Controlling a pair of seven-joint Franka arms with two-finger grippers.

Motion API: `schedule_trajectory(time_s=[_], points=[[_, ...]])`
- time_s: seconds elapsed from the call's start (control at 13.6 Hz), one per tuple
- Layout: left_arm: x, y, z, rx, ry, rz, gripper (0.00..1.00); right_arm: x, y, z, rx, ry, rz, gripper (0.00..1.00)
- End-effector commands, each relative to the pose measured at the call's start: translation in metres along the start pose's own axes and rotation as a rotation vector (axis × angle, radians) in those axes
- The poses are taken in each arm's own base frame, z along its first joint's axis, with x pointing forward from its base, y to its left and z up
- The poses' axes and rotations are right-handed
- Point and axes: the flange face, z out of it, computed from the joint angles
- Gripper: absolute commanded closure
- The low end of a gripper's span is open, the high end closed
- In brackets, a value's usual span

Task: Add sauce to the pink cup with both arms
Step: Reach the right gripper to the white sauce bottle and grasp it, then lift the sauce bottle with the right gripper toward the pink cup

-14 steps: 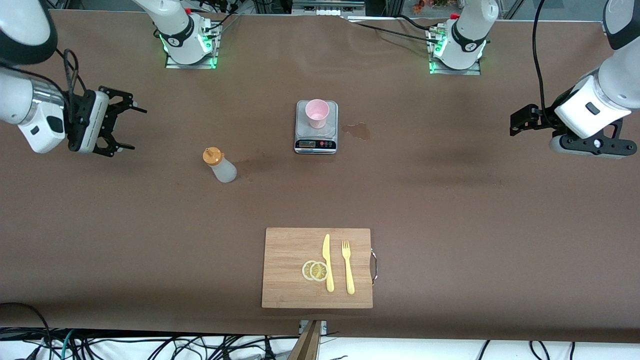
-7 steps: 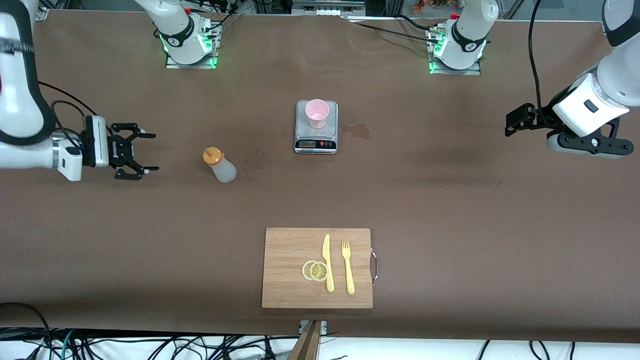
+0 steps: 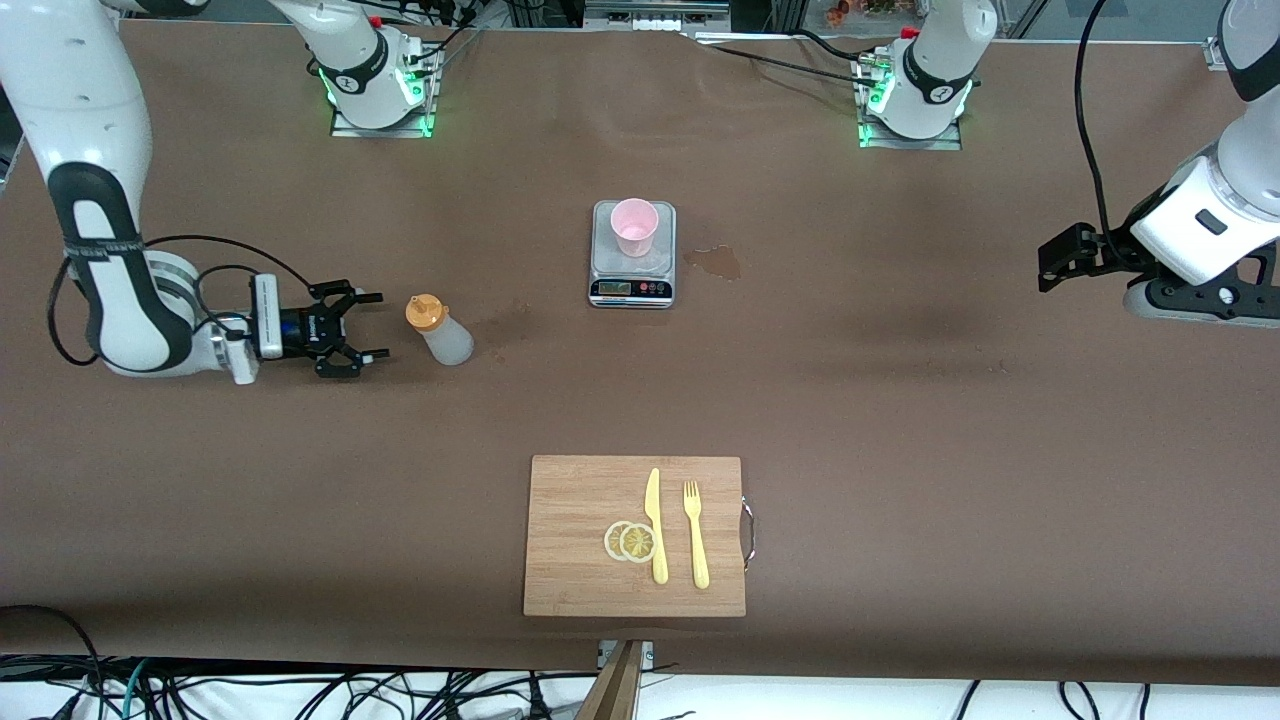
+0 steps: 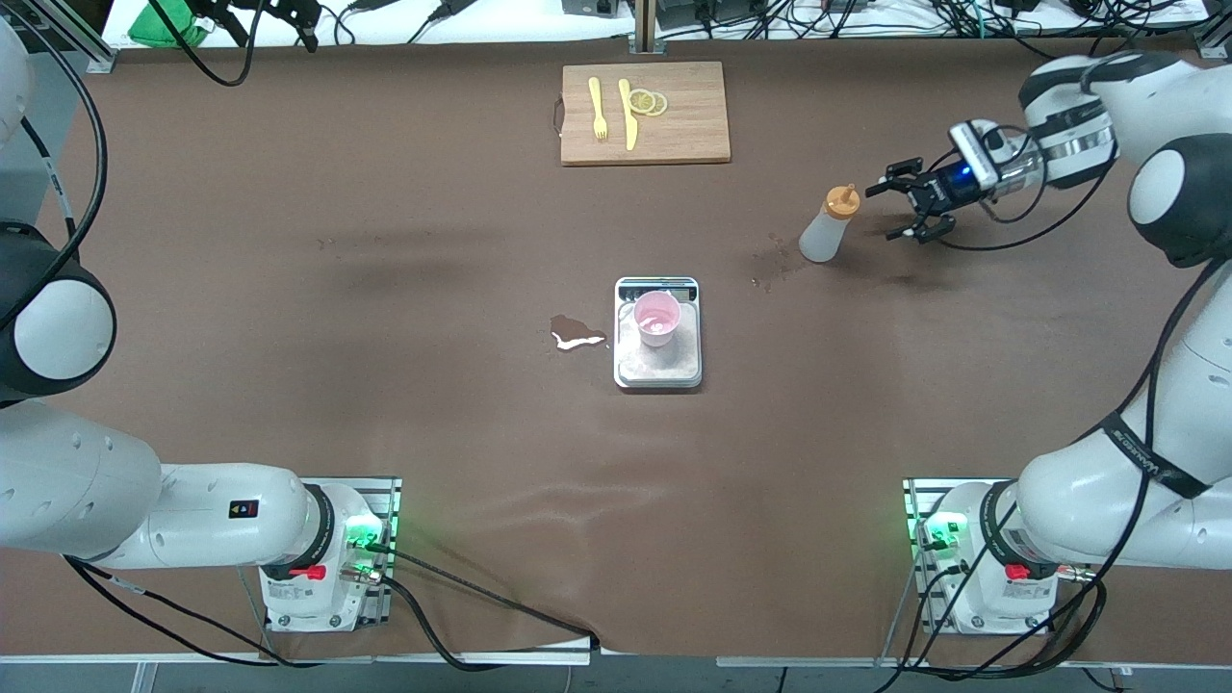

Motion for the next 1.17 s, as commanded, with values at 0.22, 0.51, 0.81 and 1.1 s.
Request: schedule_trajectory(time_s=[0.22,0.51,0.81,1.1], points=[[0.002,-0.004,-0.007,0.019,0.008,-0.003,0.0,0.002,0.006,0.037,-0.04,0.084,-0.039,0.0],[0.002,0.0,-0.006,0.012,0.007,-0.001,0.0,0.01,0.019,0.065,-0.066,0.095,-0.055,0.0],[0.002,0.0,-0.005,0.012,0.004,0.002,0.0,0.013,0.027,0.084,-0.085,0.083,-0.09,0.0],[0.002,-0.001,-0.005,0.012,0.004,-0.003,0.0,0.014,0.03,0.102,-0.099,0.074,-0.087,0.24]])
